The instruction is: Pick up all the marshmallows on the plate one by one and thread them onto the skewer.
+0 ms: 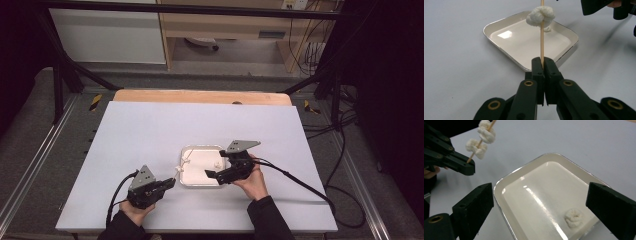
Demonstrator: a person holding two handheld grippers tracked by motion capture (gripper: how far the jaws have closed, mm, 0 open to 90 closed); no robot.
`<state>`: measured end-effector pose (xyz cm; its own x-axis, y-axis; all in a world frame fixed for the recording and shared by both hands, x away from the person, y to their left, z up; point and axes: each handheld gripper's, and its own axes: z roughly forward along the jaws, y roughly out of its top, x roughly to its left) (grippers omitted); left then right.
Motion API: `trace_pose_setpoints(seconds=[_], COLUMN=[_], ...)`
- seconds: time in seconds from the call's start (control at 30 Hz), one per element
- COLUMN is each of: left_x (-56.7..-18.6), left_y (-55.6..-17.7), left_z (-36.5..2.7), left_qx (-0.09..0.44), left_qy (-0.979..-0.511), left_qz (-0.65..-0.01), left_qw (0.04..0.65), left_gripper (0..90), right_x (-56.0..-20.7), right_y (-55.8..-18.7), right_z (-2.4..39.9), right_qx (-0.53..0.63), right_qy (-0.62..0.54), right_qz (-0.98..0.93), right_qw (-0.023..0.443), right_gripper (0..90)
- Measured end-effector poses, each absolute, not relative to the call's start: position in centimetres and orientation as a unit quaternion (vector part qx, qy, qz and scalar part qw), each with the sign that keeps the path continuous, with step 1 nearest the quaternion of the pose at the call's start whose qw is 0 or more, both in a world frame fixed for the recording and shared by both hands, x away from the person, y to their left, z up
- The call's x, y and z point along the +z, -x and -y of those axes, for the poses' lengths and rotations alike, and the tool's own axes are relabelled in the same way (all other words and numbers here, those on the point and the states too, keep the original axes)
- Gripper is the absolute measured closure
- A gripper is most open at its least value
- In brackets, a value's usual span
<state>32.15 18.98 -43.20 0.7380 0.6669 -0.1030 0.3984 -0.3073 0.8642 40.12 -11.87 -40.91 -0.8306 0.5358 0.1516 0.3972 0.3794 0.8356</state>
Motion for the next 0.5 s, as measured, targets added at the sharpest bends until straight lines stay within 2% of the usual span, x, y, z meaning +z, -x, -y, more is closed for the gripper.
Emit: trace_pose_setpoints(seconds=[0.3, 0.5], left_x=[-43.3, -43.3], left_y=[-32.3, -32.3], left_z=[-19.1, -19.1], left_qx=[0.136, 0.133], left_qy=[-0.798, -0.798], left_qz=[-0.336, -0.336], left_qw=[0.482, 0.482], left_gripper=[87.8, 87.8], right_x=[-41.4, -42.1], right_y=[-41.4, -42.6], right_z=[12.2, 12.1], right_qx=[0.457, 0.442], right_qy=[-0.292, -0.300], right_qz=[-0.836, -0.840], right_qw=[0.088, 0.095], right_gripper=[8.4, 13.0])
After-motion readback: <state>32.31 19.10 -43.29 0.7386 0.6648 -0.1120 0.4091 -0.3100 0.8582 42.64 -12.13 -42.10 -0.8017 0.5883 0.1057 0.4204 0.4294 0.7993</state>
